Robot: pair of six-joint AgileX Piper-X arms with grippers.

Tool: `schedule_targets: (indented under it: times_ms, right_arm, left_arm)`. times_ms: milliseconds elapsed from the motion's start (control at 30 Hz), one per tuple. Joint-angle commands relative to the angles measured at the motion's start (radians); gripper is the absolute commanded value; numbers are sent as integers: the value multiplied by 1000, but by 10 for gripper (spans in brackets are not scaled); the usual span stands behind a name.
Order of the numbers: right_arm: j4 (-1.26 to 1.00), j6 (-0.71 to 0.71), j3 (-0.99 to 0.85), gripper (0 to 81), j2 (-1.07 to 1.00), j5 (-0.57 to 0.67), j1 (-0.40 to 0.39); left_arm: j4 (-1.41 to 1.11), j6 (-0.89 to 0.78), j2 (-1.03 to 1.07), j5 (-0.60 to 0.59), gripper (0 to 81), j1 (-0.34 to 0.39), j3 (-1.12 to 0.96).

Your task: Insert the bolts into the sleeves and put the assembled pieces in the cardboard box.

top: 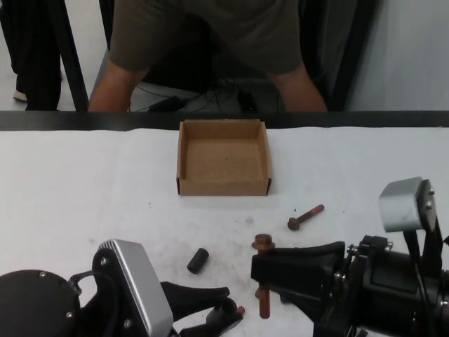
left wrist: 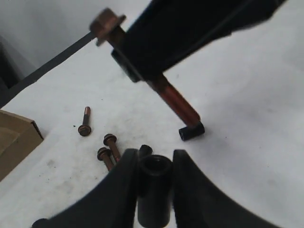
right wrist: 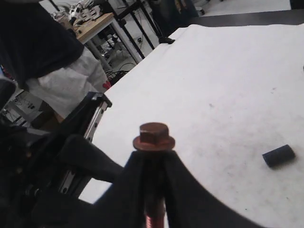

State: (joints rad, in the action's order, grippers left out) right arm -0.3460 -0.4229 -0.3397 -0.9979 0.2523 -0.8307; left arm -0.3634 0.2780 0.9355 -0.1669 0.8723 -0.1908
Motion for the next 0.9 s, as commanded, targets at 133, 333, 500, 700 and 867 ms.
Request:
schedule_targets:
  times_ms: [133, 333, 500, 700, 867]
  right_arm:
    - [-41, 17, -13, 2, 10, -24, -7]
    - [-33, 58, -21, 2, 4, -24, -7]
    - [-33, 63, -21, 2, -4, -24, -7]
    - [-33, 63, -21, 2, -4, -24, -7]
    - [-33, 63, -21, 2, -4, -21, -7]
  left_arm:
    - [-67, -205, 42, -23, 8, 14, 0]
    - [-74, -238, 75, -71, 8, 46, 0]
    - [-130, -301, 86, -101, 8, 51, 0]
    - [-151, -307, 85, -88, 8, 51, 0]
    - [-162, -342, 85, -88, 8, 51, 0]
